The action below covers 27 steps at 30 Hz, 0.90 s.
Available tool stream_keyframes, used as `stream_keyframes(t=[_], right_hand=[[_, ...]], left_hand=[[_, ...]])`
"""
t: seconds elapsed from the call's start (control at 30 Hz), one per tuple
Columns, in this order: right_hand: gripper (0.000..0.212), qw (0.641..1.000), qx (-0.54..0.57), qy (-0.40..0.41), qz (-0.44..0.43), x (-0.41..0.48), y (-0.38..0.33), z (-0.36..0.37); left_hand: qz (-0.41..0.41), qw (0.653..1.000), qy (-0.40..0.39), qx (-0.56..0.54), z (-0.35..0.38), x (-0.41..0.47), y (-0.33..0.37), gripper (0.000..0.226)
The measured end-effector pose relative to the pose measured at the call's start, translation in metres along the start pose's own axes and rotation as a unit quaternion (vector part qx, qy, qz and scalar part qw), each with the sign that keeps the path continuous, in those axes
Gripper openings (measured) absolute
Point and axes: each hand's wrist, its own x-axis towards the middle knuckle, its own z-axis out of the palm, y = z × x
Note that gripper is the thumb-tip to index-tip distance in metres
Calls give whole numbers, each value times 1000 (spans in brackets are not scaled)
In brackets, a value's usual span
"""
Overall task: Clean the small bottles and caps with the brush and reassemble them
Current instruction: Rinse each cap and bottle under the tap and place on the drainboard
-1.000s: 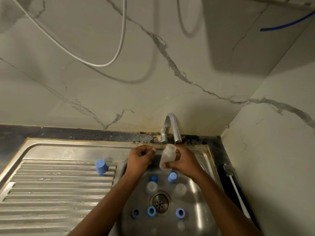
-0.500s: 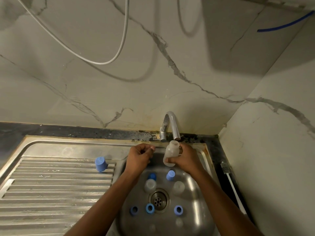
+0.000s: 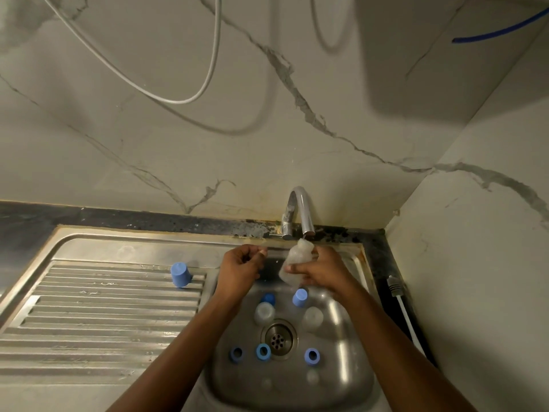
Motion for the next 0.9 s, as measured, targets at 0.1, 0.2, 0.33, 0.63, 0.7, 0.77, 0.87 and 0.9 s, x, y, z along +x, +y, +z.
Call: stream_keyframes(t=[0.1, 0.2, 0.33, 0.63, 0.7, 0.77, 0.87, 0.9], right_hand=[[72, 999, 43, -9, -7, -4, 0, -2], [68, 985, 158, -67, 21, -11, -3, -2], [68, 949, 282, -131, 55, -18, -7, -6], [60, 825, 478, -273, 130, -30, 4, -14], [65, 819, 488, -269, 135, -30, 11, -11], [70, 820, 490, -260, 144, -31, 18, -7], [73, 828, 469, -257, 166, -33, 26, -1], [73, 827, 468, -259, 172, -34, 28, 1]], left_hand=[[2, 1000, 6, 13, 2, -8, 0, 14], [10, 1000, 13, 15, 4, -15, 1, 16], [14, 999, 36, 18, 8, -23, 5, 18], [2, 997, 80, 17, 14, -49, 16, 16], [11, 998, 61, 27, 12, -57, 15, 32], [37, 997, 36, 57, 12, -66, 15, 48], [64, 995, 5, 82, 15, -72, 11, 62], [74, 992, -1, 99, 16, -73, 9, 65]])
